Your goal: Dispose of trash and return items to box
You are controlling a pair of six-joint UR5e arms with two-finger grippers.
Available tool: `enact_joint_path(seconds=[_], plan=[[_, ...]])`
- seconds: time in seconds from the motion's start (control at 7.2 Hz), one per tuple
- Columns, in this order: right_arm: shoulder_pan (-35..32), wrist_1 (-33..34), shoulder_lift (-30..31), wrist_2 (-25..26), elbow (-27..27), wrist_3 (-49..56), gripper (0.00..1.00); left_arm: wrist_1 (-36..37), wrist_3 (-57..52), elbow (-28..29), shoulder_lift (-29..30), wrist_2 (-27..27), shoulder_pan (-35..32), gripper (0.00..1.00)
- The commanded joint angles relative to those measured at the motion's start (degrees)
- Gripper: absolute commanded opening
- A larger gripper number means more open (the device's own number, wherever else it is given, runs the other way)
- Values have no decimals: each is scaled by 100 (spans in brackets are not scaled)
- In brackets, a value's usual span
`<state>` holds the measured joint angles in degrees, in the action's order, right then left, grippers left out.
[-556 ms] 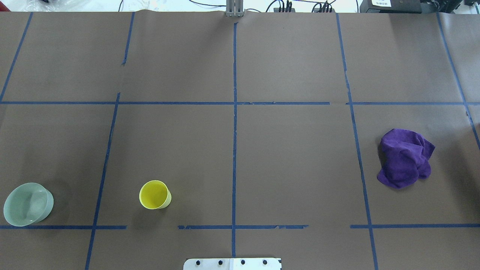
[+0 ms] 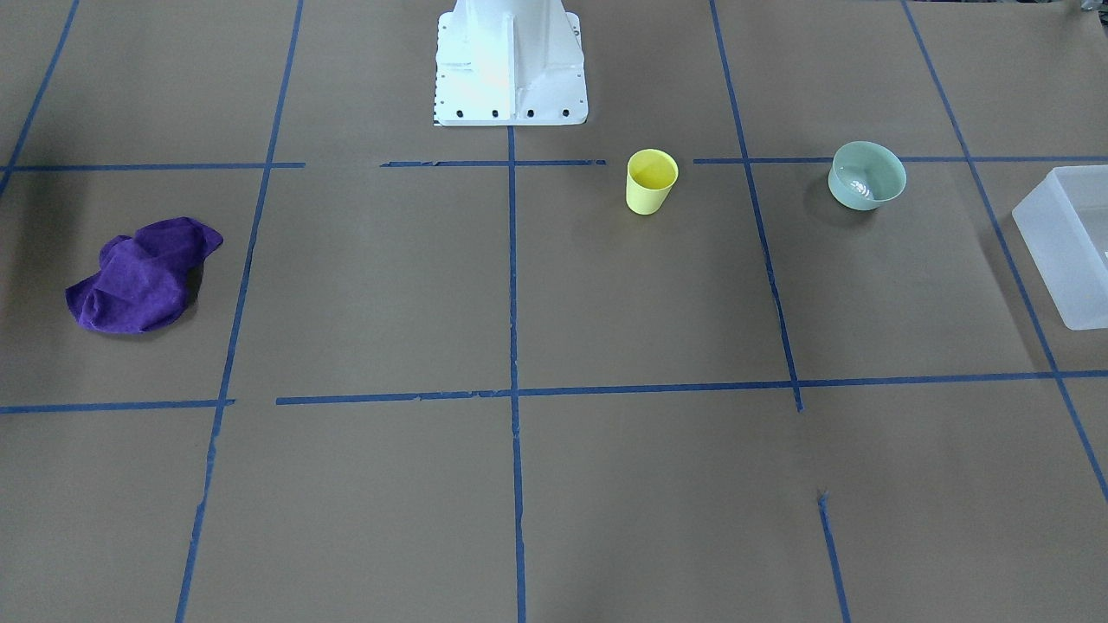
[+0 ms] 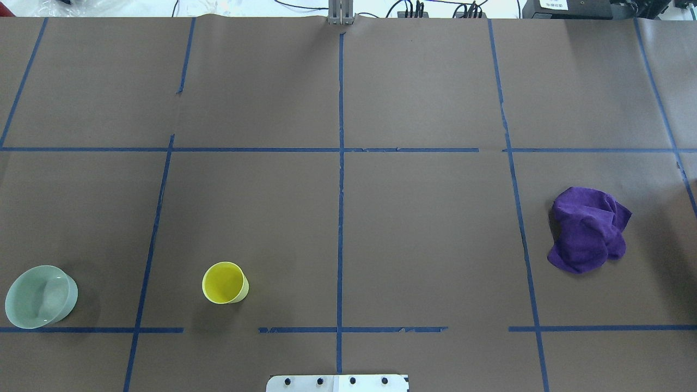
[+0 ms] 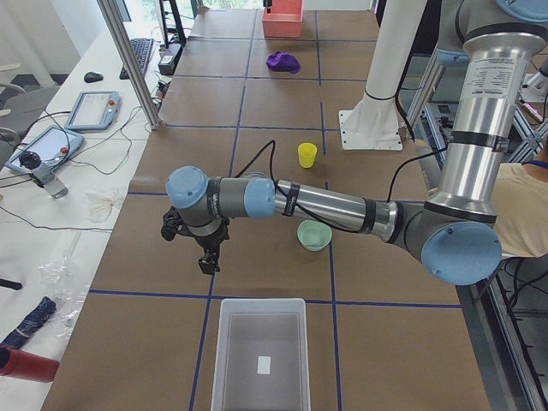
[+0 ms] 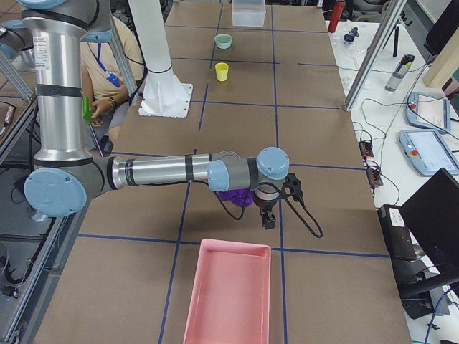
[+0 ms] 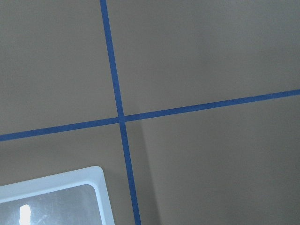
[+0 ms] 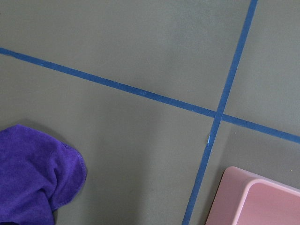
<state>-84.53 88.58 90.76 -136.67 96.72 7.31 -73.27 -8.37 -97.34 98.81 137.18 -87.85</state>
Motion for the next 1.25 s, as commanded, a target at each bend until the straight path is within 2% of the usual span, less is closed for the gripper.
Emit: enact_joint_path(seconds=[0.0,0.69,0.97,1.11], plan=[[7,-8,3,-35,13,-1,100,138,-24,-243,-11,-50,92,100],[16,-16,21,-53,31,-1,100,-90,-7,-83,-46,-42,101,100],[42,-8,21,-53,13,-10,100,-135,19,-5,-46,-24,312,100],[42,-8,21,-62,22,-19,100,-475,45,-22,-46,2,434,100]])
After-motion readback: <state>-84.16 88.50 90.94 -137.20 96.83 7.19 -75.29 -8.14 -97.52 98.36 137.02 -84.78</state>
